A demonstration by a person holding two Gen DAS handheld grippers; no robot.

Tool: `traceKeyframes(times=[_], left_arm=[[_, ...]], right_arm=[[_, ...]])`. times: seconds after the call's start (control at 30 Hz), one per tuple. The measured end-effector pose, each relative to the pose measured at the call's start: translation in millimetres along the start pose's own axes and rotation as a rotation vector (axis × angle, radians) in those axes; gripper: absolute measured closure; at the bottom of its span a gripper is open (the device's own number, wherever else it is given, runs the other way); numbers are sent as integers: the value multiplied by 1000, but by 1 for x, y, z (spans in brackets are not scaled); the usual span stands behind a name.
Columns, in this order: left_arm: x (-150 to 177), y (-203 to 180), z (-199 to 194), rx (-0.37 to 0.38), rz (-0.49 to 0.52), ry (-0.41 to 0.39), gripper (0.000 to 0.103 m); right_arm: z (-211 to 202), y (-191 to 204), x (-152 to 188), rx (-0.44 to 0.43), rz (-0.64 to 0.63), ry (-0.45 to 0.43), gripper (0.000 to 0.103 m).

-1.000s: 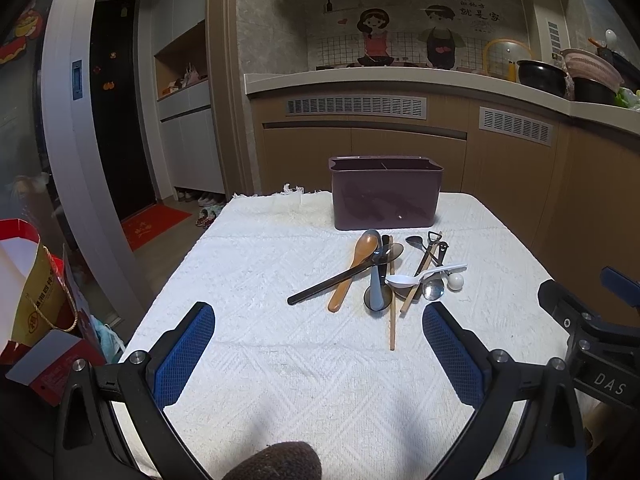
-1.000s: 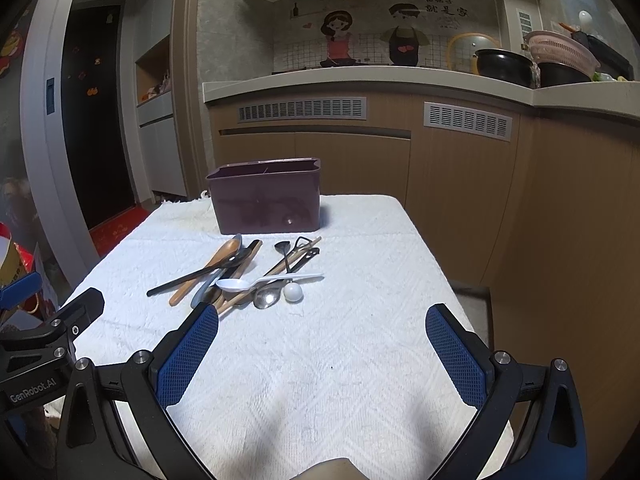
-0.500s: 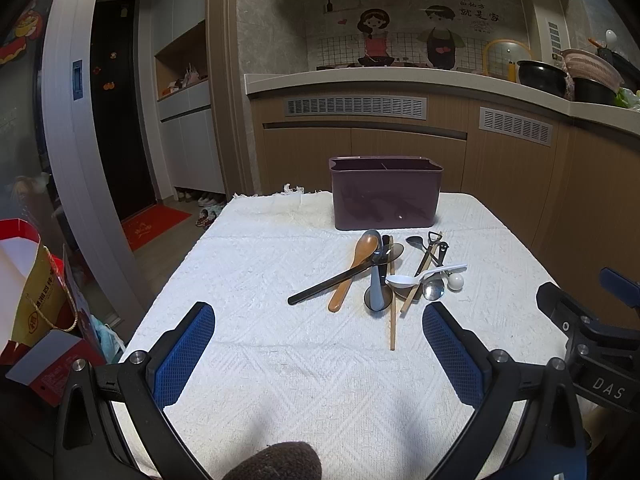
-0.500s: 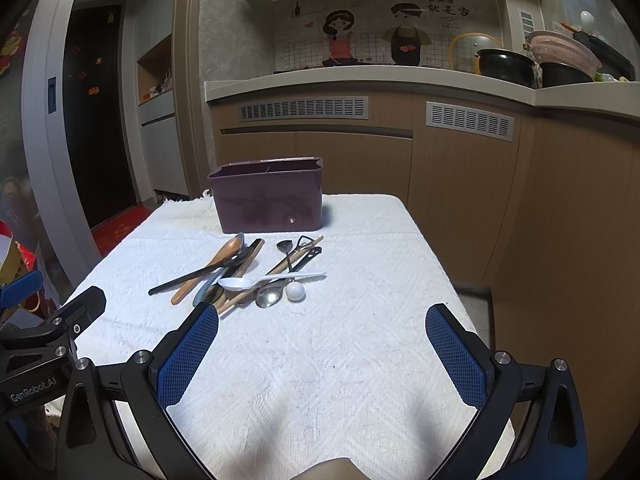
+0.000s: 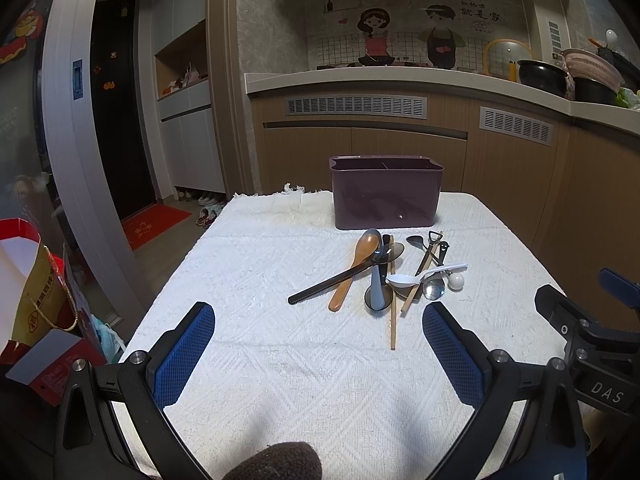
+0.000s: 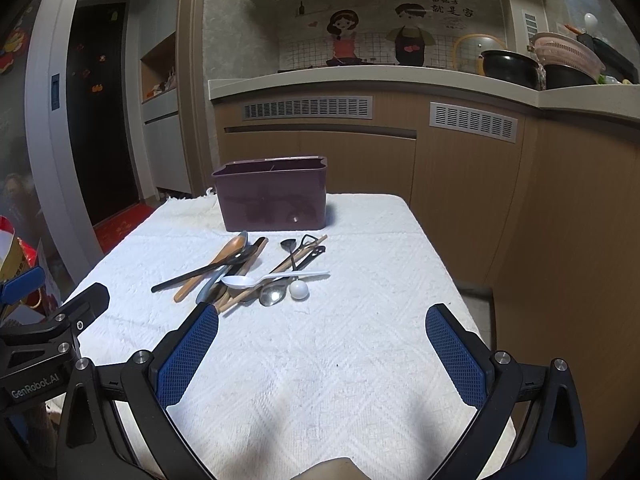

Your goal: Organize utensils

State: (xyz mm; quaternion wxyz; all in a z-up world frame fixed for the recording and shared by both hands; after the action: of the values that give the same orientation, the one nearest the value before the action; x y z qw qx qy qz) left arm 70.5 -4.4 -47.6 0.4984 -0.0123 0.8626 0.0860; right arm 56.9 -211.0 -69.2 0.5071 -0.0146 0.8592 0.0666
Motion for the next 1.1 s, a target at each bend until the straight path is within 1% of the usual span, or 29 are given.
traceKeyframes(times=[0.37, 0.63, 0.93, 1.1], left_arm=[[0, 0, 0, -1, 0, 1, 0], [2, -1, 5, 1, 6, 15, 0], [-7, -1, 19, -12, 10, 13, 0], [-16, -5, 37, -8, 26, 30, 0]], right_arm=[[1, 0, 1, -5, -4, 3, 0], [4, -3, 0, -3, 2, 12, 0], [15, -11, -7, 7, -7, 13, 0], [32, -13, -13, 0, -18, 33, 0]])
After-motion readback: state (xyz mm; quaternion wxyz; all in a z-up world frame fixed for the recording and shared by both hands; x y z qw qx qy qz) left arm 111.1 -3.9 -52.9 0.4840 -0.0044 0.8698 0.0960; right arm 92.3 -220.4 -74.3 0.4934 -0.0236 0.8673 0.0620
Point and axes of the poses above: each gripper's, at about its wrist camera, not at the fingertips, and z roughly the way its jaws point, y to its left, x to its underside, the point moved 8 cm from there along z, roughly the way its jaws point, and after that the axes turned 10 degrees about -x, right-handed, at the moved point
